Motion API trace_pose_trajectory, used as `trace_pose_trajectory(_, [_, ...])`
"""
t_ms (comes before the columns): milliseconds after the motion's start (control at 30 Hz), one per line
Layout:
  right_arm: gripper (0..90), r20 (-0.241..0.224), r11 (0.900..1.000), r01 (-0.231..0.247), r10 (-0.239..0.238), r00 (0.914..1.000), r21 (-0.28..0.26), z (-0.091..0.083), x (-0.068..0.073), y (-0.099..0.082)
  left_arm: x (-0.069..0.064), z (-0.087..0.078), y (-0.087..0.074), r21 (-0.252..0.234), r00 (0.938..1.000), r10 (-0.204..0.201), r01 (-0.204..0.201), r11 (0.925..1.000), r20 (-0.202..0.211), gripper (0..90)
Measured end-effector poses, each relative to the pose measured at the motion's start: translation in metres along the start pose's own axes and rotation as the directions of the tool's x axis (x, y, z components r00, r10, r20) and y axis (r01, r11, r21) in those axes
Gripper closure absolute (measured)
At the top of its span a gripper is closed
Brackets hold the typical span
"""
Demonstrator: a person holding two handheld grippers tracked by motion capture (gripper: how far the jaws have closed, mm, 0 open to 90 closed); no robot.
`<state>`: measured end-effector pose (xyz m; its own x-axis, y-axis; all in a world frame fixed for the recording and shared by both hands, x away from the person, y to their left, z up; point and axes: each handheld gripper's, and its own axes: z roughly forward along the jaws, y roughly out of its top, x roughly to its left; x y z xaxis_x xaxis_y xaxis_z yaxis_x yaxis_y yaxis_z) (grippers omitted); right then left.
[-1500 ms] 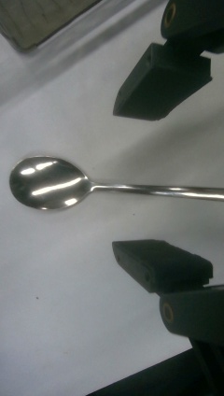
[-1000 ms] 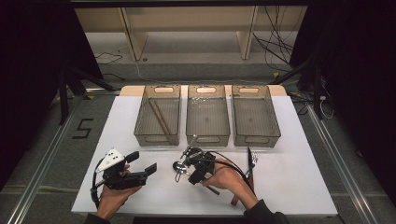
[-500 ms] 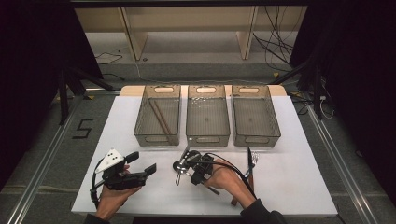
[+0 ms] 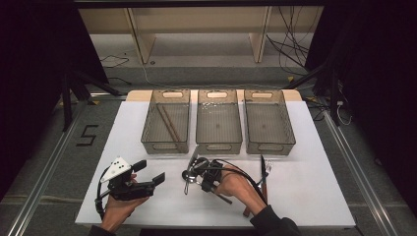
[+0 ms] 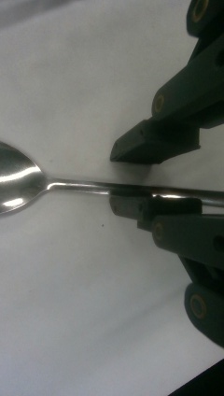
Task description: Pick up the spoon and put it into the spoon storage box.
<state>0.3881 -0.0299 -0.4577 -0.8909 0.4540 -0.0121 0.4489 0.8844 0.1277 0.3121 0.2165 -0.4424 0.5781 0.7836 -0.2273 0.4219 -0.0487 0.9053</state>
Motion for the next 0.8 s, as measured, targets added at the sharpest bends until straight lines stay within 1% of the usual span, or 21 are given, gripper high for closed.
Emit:
trace_pose_trajectory(100, [76.1,-0.011,0.9999,-0.001,0.001,0.9999,0.010,0.0003,-0.0025,0.0020,0.0000,-0.0001,-0.0001,0.004,1.0000,0.004,-0.004,1.0000,0.001,11.6])
trace_pose_trajectory(200, [80.9,-0.011,0.9999,0.002,-0.002,0.9999,0.016,0.0002,-0.0027,0.0027,-0.0001,0.0000,-0.0001,0.004,1.0000,0.004,-0.004,1.0000,0.001,11.6])
trace_pose_trajectory(300, [84.9,-0.013,0.9998,0.013,-0.013,0.9998,0.018,0.0005,-0.0035,0.0036,-0.0001,0.0001,-0.0001,0.004,1.0000,0.004,-0.004,1.0000,0.001,11.6])
trace_pose_trajectory(467, [85.8,-0.006,0.9991,0.034,-0.034,0.9994,0.024,0.0003,-0.0021,0.0045,-0.0002,0.0003,-0.0001,0.004,1.0000,0.004,-0.004,1.0000,0.002,11.6])
trace_pose_trajectory(600, [86.0,-0.014,0.9986,0.051,-0.051,0.9986,0.013,-0.0003,-0.0034,0.0034,0.0002,0.0001,-0.0001,0.005,1.0000,0.005,-0.005,1.0000,0.002,11.6])
trace_pose_trajectory(800, [86.2,-0.022,0.9983,0.059,-0.059,0.9980,0.004,-0.0017,-0.0036,0.0015,0.0004,-0.0001,0.0000,0.004,1.0000,0.005,-0.005,1.0000,0.001,11.6])
